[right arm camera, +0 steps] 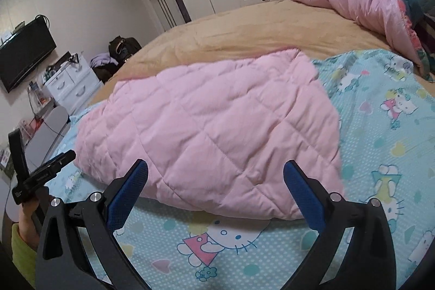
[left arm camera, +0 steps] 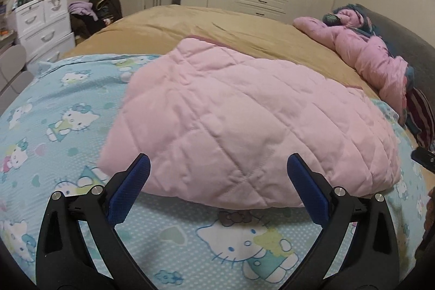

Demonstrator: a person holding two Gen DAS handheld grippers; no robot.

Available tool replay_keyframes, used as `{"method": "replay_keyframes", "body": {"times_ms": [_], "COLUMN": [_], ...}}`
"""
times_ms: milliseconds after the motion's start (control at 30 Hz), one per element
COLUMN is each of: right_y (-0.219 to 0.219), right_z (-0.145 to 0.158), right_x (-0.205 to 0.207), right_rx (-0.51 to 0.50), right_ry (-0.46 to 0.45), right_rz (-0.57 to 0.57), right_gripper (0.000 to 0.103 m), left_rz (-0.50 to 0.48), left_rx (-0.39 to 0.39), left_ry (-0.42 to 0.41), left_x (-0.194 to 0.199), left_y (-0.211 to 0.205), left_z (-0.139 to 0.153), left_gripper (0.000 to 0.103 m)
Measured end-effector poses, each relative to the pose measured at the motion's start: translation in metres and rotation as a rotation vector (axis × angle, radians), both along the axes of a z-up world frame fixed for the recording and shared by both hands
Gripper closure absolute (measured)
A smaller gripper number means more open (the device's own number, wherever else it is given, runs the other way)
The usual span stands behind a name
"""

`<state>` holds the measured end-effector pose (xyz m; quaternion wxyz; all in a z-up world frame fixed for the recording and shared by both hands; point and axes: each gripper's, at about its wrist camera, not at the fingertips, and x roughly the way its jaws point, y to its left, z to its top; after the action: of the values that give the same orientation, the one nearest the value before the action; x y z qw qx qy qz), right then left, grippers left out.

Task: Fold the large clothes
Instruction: 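Move both open tools to the folded jacket's edge nearest them, then grasp the jacket edge with the right tool while the left tool grasps beside it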

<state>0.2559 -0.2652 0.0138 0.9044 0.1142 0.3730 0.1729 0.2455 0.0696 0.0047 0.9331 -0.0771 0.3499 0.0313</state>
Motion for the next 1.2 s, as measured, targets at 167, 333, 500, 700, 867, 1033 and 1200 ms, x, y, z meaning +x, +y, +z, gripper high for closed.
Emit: {"method": "replay_keyframes", "body": {"times_ms": [167,333,500,700,867,1033,1200], "right_y": [-0.007,-0.013,-0.024,-0.045,-0.06,-0.07,-0.071], "right_z": [0.008,0.005,-0.008,-0.031,-0.054,-0.084,-0.107], "right_x": [-0.008,-0.011,-0.006,0.01,0.031,0.057,0.076], "right_rx": [-0.006,-0.021,-0.043,-0.032,-0.02,-0.006,0.053], "right_ry": [-0.02,-0.009,0.02,0.079,0.148,0.248,0.313], "right_rz": [-0.022,-0.042,-0.073,-0.137,-0.178,-0.176,-0.109], "right_gripper": [0.004,0.004,0.004,0.004,0.004,0.004,0.004], "left_rz": [0.049,0.085,0.116,0.151,0.156,0.139,0.119], "left_rx": [-0.001,-0.018,-0.047,-0.045,-0.066,-0.085,-0.1], "left_ry": [0.0,-0.004,0.003,0.039,0.079,0.086,0.091], "left_x": [-0.003,-0.004,-0.002,0.008,0.025,0.042,0.054], "left_y": [0.019,0.036,0.053,0.07,0.08,0.084,0.088], "left_z": [0.001,0.0,-0.006,-0.017,-0.028,-0.032,-0.037], "left_gripper": [0.008,0.008,0.008,0.008,0.008,0.008,0.008]}}
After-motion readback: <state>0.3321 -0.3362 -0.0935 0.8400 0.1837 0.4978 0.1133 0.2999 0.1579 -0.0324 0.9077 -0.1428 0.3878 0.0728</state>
